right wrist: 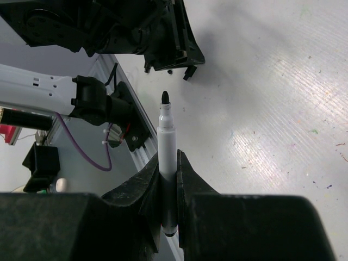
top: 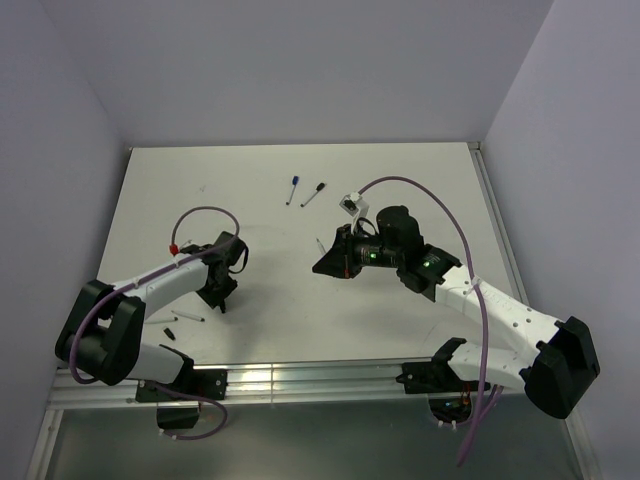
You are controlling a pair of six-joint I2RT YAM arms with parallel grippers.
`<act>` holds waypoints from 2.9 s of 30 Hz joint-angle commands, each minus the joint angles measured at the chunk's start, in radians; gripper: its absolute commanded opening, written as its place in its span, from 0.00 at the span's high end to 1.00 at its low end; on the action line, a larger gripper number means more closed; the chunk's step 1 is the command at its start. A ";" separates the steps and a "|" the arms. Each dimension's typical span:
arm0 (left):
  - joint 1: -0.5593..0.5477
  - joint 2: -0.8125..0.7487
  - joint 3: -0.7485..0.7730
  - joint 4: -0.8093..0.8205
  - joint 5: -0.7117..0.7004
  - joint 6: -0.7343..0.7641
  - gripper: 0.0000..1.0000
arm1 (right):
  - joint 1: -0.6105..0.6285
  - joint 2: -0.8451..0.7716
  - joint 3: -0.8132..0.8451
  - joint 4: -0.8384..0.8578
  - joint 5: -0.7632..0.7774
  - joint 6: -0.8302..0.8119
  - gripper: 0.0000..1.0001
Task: Insert the pens into the pen caps
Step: Insert the pen cap onto the pen.
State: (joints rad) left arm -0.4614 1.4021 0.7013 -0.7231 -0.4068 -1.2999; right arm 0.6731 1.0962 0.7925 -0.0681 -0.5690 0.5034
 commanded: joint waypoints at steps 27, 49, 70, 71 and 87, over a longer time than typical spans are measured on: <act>0.003 -0.015 -0.037 0.013 0.151 0.264 0.55 | -0.010 -0.015 0.001 0.024 -0.009 -0.017 1.00; 0.000 -0.008 -0.091 0.037 0.181 0.212 0.77 | -0.010 -0.006 0.002 0.022 -0.008 -0.022 1.00; 0.000 -0.140 0.187 0.051 0.233 0.252 1.00 | -0.010 0.007 0.007 0.045 -0.069 -0.031 1.00; 0.000 -0.144 0.234 0.086 0.246 0.263 1.00 | -0.010 0.007 0.007 0.054 -0.078 -0.031 1.00; 0.070 -0.184 0.440 0.637 0.551 0.390 1.00 | 0.005 0.077 0.177 0.177 -0.143 0.060 1.00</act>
State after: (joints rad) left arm -0.4000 1.2602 1.1412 -0.2676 0.0429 -0.9371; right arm 0.6701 1.1473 0.8909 0.0246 -0.7021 0.5426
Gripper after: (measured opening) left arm 0.195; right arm 0.169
